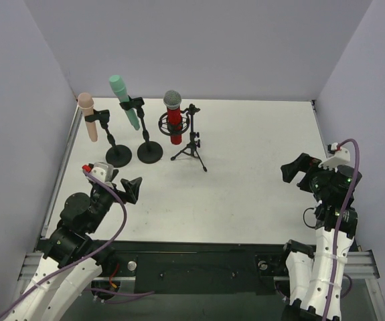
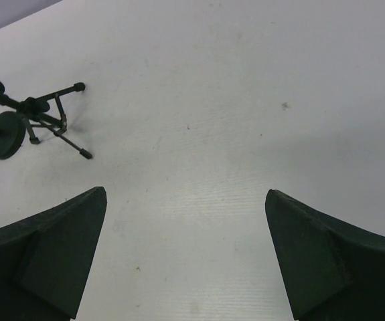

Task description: Attach the microphones to the stand

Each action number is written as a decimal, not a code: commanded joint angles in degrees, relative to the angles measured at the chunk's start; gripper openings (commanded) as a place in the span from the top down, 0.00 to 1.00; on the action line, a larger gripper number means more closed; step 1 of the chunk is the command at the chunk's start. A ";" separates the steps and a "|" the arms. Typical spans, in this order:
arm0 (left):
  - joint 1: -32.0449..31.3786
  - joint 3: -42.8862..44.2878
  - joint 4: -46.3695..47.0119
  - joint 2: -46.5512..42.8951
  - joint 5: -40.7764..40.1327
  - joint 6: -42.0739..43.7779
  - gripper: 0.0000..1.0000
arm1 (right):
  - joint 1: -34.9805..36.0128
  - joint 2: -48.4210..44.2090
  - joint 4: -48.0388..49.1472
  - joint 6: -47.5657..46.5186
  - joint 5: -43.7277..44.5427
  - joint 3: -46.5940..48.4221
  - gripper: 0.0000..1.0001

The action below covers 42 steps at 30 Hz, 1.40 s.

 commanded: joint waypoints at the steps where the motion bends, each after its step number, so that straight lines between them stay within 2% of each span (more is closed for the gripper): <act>1: 0.34 -0.19 0.73 1.07 -1.46 0.18 0.05 | 0.36 -0.32 7.61 5.50 7.70 -2.31 0.00; 7: 0.86 -0.01 0.90 3.89 -1.46 0.45 0.05 | 1.85 0.29 6.82 5.85 8.50 -1.96 0.00; 18: 1.30 -0.27 1.25 3.54 -1.28 0.71 0.05 | 1.24 1.52 3.31 0.93 5.33 -0.73 0.00; 42: 2.18 -0.27 2.22 4.86 1.97 0.89 0.05 | 0.10 3.37 1.73 -0.48 5.77 -0.03 0.00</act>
